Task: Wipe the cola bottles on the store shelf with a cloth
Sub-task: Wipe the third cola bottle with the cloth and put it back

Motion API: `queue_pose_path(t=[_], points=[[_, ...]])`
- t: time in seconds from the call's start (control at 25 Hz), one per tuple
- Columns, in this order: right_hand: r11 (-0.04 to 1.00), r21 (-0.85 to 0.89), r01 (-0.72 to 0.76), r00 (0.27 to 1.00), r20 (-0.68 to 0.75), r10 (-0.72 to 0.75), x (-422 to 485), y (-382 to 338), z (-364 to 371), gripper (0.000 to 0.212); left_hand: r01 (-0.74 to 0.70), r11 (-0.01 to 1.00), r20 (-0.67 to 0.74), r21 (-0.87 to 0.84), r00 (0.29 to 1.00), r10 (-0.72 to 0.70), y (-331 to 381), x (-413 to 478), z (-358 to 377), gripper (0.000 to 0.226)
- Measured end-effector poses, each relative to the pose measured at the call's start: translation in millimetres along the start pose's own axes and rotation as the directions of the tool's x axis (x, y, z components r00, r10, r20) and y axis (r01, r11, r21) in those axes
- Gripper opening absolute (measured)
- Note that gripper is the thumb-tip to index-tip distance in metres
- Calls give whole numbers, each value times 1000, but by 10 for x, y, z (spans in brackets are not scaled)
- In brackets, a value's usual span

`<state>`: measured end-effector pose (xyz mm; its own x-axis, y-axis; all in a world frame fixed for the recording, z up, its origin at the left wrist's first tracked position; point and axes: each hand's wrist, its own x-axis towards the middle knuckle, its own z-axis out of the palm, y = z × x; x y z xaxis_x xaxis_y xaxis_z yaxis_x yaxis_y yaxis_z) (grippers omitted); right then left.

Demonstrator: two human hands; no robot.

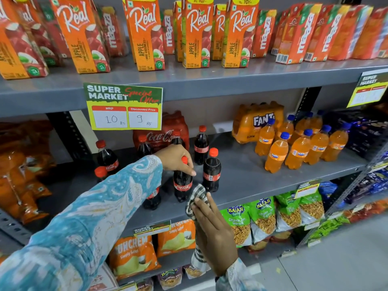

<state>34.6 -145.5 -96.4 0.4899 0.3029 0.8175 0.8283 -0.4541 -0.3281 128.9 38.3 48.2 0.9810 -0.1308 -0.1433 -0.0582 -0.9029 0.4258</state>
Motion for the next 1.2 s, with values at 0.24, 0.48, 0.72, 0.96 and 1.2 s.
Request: queue_pose_path(t=[0.24,0.48,0.72,0.96,1.2], points=[[1000,2,7,1000,-11,-7,69,-26,58,28,-31,996,33,85,999,29,-10,0,-86,37],[999,34,-3,1000,0,3,-12,-73,94,27,-61,993,92,99,994,52,-10,52,-97,41],[998,42,-54,997,-61,57,129,-18,-6,29,-26,988,145,155,989,3,96,27,-190,60],[996,-2,-93,958,-273,89,372,105,-215,29,-194,912,-413,-362,910,29,638,46,206,79],[994,-24,-111,959,-266,100,341,275,-328,28,38,911,-199,-411,971,-131,715,501,555,88]])
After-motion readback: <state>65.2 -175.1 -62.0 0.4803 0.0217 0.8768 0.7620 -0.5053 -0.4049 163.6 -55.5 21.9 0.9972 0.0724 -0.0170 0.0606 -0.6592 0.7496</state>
